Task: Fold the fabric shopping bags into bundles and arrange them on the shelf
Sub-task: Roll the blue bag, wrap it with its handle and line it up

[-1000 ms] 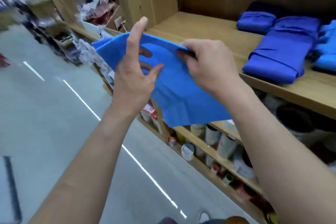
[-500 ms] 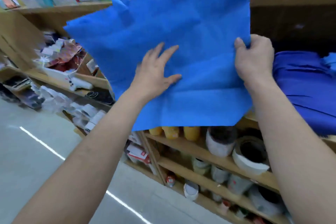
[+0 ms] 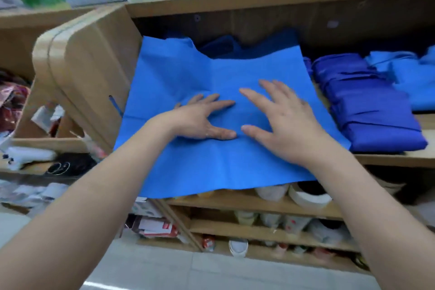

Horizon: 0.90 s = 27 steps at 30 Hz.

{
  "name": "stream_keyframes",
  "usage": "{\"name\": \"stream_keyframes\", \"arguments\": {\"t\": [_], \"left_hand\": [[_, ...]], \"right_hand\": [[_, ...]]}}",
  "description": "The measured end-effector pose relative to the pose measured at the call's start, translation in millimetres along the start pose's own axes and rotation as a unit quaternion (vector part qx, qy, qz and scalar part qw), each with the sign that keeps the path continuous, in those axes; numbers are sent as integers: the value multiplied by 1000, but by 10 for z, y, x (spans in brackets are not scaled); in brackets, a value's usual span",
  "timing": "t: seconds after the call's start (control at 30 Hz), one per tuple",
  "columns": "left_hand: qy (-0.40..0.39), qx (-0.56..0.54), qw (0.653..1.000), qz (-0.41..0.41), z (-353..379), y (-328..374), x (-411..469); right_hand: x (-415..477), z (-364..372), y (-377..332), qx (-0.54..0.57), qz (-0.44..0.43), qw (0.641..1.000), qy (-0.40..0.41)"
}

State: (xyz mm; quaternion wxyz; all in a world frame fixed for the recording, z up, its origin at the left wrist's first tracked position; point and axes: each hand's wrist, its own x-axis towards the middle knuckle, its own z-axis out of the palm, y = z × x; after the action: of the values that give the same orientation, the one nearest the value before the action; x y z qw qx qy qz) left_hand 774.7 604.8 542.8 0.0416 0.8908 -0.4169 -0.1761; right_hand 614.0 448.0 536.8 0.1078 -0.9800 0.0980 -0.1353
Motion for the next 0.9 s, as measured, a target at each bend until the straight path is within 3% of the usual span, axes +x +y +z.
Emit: {"name": "stream_keyframes", "arguments": {"t": [0.07,0.13,0.17,0.23,0.3,0.37,0.47,0.53,0.63,0.73,0.83,0.9], "left_hand": [[63,-6,998,25,-17,78,-65],[139,-30,988,66,-32,147,-307],[137,-53,986,83,-17,147,-476],[56,-72,992,87,96,116,-854],[0,43,997,59,324,9,-1129],[42,140,989,35,511,-125,-1218],[81,99,992,12,490,-212,-1217],[81,74,994,17,408,-216,-1188],[46,57,997,22,307,-201,-1146],[15,69,997,25,146,-293,-1174],[57,78,995,10,-19,-517,-1295],[116,17,993,2,-35,-694,-1356]], "right_hand": [[-23,117,-20,-28,-8,990,-141],[5,156,26,-35,1,985,-172],[18,166,50,-33,3,985,-171],[26,166,67,-37,2,984,-175],[38,178,75,-41,4,983,-179],[49,182,59,-38,2,985,-170],[11,90,3,17,-20,988,-153],[-87,-45,-56,59,-60,976,-199],[-273,-170,-122,-27,-113,947,-299],[-311,-184,-81,-47,-102,958,-264],[-324,-322,23,16,-32,972,-232],[-345,-415,101,19,5,981,-190]]}}
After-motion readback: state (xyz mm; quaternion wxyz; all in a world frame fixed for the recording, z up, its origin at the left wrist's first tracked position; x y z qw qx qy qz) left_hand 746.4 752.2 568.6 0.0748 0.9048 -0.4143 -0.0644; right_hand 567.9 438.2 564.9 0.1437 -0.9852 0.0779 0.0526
